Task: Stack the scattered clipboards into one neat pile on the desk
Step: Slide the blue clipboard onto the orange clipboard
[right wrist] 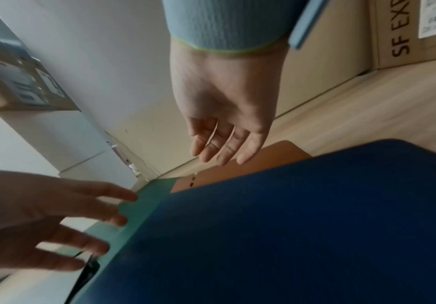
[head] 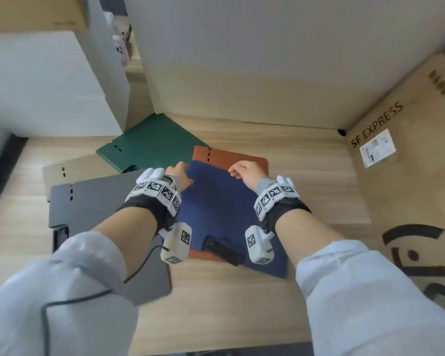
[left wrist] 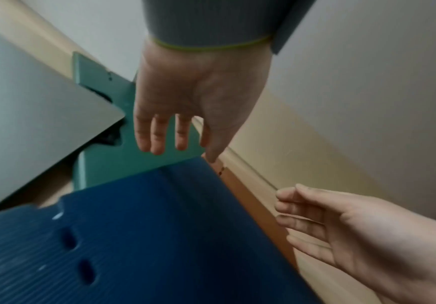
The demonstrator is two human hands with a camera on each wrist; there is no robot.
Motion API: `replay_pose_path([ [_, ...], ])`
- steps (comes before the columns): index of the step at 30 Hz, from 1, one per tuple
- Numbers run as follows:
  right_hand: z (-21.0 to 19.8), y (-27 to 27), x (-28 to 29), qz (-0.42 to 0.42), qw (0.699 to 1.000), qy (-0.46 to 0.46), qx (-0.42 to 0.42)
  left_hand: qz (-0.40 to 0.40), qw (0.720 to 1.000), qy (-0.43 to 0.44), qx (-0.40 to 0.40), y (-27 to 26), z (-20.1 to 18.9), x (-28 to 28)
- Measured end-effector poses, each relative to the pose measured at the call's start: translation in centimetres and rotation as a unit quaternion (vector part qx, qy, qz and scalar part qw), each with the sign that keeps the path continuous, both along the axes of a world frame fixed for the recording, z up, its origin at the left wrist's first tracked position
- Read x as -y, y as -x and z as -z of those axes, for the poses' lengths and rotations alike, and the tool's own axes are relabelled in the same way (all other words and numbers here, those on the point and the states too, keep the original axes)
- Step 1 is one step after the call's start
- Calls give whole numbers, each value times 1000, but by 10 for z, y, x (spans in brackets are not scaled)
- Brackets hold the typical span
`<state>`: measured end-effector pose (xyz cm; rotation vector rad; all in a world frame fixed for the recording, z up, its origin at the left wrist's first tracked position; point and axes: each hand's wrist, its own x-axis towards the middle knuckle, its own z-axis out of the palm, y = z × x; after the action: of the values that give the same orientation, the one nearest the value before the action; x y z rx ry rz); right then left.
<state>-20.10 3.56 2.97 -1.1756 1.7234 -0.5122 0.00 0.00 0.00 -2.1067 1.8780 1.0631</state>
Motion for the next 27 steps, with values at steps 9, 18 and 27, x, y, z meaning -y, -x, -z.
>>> replay_pose_path([
  [9,30,15,0,-41,988,-83,-122,36,996,-63,49,-7,22,-1],
  [18,26,46,5,-9,985,-107,-135,-44,986,20,-157,23,-26,21],
  [27,35,78,-16,161,966,-165,-118,-36,998,-50,22,10,-11,23],
])
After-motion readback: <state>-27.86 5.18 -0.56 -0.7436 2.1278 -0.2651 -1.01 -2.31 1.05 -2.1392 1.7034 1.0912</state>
